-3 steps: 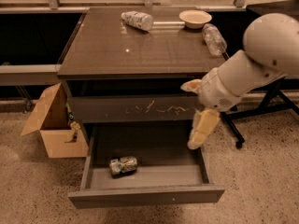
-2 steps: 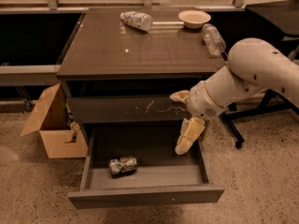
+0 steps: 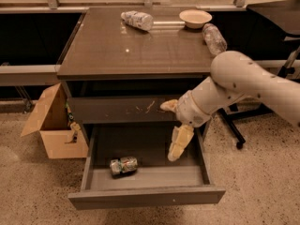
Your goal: Pick 7up can from middle drawer and place on counter
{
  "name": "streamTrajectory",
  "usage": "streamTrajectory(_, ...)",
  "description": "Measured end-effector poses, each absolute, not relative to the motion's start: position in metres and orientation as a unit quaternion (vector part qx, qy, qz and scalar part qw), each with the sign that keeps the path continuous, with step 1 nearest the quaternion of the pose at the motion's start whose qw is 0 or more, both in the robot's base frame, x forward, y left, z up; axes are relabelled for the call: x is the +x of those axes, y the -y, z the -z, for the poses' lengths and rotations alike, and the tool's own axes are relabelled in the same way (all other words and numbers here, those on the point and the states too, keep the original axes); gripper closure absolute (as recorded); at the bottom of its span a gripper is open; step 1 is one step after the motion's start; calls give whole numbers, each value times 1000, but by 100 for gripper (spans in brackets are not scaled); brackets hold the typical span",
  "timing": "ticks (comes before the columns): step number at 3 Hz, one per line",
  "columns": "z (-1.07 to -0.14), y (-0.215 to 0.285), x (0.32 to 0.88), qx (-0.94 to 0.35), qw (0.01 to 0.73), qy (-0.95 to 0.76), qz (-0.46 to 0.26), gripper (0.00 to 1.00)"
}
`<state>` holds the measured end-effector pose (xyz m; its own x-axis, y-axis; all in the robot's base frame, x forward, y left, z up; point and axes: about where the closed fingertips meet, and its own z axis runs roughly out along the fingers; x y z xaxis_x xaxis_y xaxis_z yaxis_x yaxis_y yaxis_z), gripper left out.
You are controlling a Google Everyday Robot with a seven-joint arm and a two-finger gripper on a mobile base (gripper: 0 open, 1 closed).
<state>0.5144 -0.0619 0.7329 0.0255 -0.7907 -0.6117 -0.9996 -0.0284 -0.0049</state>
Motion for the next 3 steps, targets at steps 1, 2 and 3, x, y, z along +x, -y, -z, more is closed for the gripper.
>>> streamTrajectory(1, -678, 36, 518, -693, 206, -641, -256, 0)
streamTrajectory(2, -627, 8, 522, -705, 186, -631, -265, 0)
streamTrajectory(3, -583, -16, 528, -714, 167, -626, -265, 0)
